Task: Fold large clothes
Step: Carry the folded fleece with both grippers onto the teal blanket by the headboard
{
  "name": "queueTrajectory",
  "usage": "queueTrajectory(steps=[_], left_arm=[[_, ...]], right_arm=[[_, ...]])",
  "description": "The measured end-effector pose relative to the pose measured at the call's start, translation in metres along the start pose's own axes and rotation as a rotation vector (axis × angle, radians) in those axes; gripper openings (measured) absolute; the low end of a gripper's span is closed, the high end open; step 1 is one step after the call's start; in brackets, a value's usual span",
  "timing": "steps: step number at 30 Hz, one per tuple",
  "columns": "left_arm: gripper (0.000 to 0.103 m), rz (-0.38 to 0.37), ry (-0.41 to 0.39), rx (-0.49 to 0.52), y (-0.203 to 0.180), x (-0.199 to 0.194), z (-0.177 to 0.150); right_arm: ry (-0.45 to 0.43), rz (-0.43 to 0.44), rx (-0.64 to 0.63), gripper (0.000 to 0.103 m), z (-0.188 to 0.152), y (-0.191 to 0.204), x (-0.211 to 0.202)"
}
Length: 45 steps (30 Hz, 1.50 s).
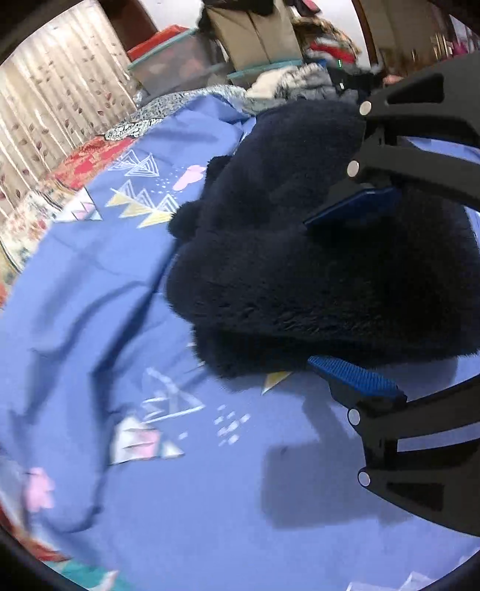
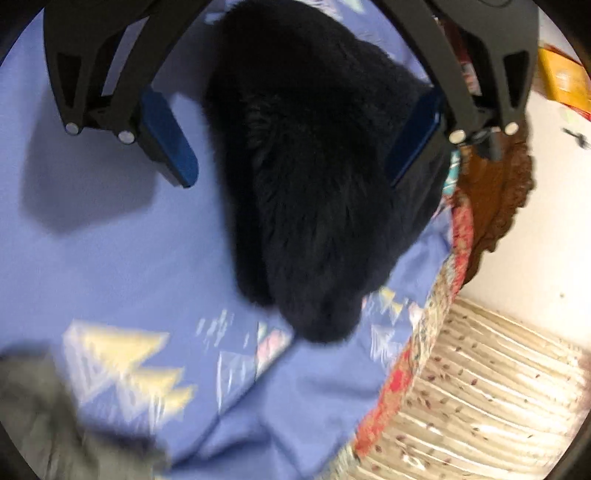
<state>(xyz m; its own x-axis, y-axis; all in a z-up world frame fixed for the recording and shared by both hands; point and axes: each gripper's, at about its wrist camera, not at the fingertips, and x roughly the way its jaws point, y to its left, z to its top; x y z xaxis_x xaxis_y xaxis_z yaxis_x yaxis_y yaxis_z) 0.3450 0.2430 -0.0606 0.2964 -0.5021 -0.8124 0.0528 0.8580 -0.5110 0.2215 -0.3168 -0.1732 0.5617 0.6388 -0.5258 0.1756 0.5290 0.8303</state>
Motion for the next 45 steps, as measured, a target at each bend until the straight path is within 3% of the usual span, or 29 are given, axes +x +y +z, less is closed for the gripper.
queueTrajectory(steps=[2, 6, 8, 10, 12, 13, 14, 16, 17, 21, 24, 29, 31, 34, 36, 37, 38, 39, 40, 41, 42, 43, 45], left_arm=[[0.096, -0.061, 0.045, -0.047, 0.008, 0.022, -0.001], [0.114, -0.087, 0.105, -0.126, 0.03, 0.066, -0.004], [0.114, -0.099, 0.072, -0.135, 0.03, 0.073, -0.008], [0.114, -0.062, 0.061, -0.106, 0.018, 0.074, -0.011], [0.111, -0.055, 0.052, -0.076, 0.003, 0.072, -0.016], [0.094, -0.075, 0.049, -0.051, -0.006, 0.069, -0.019], [0.087, -0.077, 0.044, -0.025, -0.015, 0.063, -0.023], [0.069, -0.041, 0.009, 0.056, -0.039, 0.047, -0.032], [0.067, -0.049, -0.002, 0.079, -0.046, 0.038, -0.037], [0.057, -0.155, -0.07, 0.118, -0.057, -0.019, -0.061], [0.055, -0.19, -0.159, 0.12, -0.045, -0.071, -0.075], [0.055, -0.198, -0.386, 0.055, 0.016, -0.186, -0.092], [0.055, -0.14, -0.494, 0.02, 0.049, -0.233, -0.097], [0.055, -0.064, -0.594, -0.047, 0.094, -0.276, -0.097], [0.057, 0.02, -0.672, -0.12, 0.127, -0.29, -0.09], [0.065, 0.117, -0.71, -0.167, 0.143, -0.287, -0.083], [0.071, 0.227, -0.72, -0.22, 0.16, -0.28, -0.076], [0.076, 0.341, -0.659, -0.293, 0.186, -0.262, -0.064], [0.076, 0.402, -0.569, -0.351, 0.209, -0.242, -0.054], [0.076, 0.43, -0.487, -0.405, 0.231, -0.225, -0.05], [0.075, 0.44, -0.422, -0.467, 0.253, -0.209, -0.054], [0.075, 0.43, -0.429, -0.491, 0.264, -0.205, -0.063], [0.075, 0.419, -0.529, -0.466, 0.262, -0.212, -0.086]], right_arm=[[0.036, 0.008, -0.022, 0.099, -0.006, 0.01, 0.021], [0.042, -0.01, -0.072, 0.099, -0.006, 0.027, 0.044], [0.055, -0.059, -0.092, 0.099, -0.004, 0.03, 0.056], [0.075, -0.068, -0.098, 0.099, -0.001, 0.036, 0.064], [0.103, -0.062, -0.112, 0.095, -0.002, 0.048, 0.069], [0.116, -0.045, -0.141, 0.079, -0.006, 0.061, 0.069], [0.121, -0.036, -0.164, 0.068, -0.009, 0.072, 0.069], [0.117, -0.01, -0.229, 0.053, -0.02, 0.104, 0.061], [0.118, 0.035, -0.24, 0.049, -0.025, 0.119, 0.056], [0.113, 0.126, -0.359, 0.047, -0.046, 0.194, 0.04], [0.117, 0.194, -0.455, 0.046, -0.065, 0.254, 0.042], [0.165, 0.325, -0.6, 0.046, -0.086, 0.359, 0.084], [0.2, 0.364, -0.645, 0.046, -0.089, 0.405, 0.124], [0.21, 0.382, -0.72, 0.046, -0.099, 0.456, 0.175], [0.139, 0.248, -0.788, 0.066, -0.102, 0.49, 0.235], [0.074, 0.118, -0.827, 0.089, -0.101, 0.498, 0.262], [0.013, -0.037, -0.873, 0.096, -0.104, 0.501, 0.287], [-0.035, -0.243, -0.939, 0.096, -0.107, 0.5, 0.316], [-0.06, -0.395, -0.971, 0.091, -0.11, 0.495, 0.334], [-0.08, -0.516, -0.977, 0.081, -0.115, 0.483, 0.347], [-0.065, -0.474, -0.957, 0.08, -0.12, 0.472, 0.344], [-0.056, -0.414, -0.946, 0.081, -0.126, 0.465, 0.337], [-0.051, -0.354, -1.0, 0.081, -0.151, 0.441, 0.315]])
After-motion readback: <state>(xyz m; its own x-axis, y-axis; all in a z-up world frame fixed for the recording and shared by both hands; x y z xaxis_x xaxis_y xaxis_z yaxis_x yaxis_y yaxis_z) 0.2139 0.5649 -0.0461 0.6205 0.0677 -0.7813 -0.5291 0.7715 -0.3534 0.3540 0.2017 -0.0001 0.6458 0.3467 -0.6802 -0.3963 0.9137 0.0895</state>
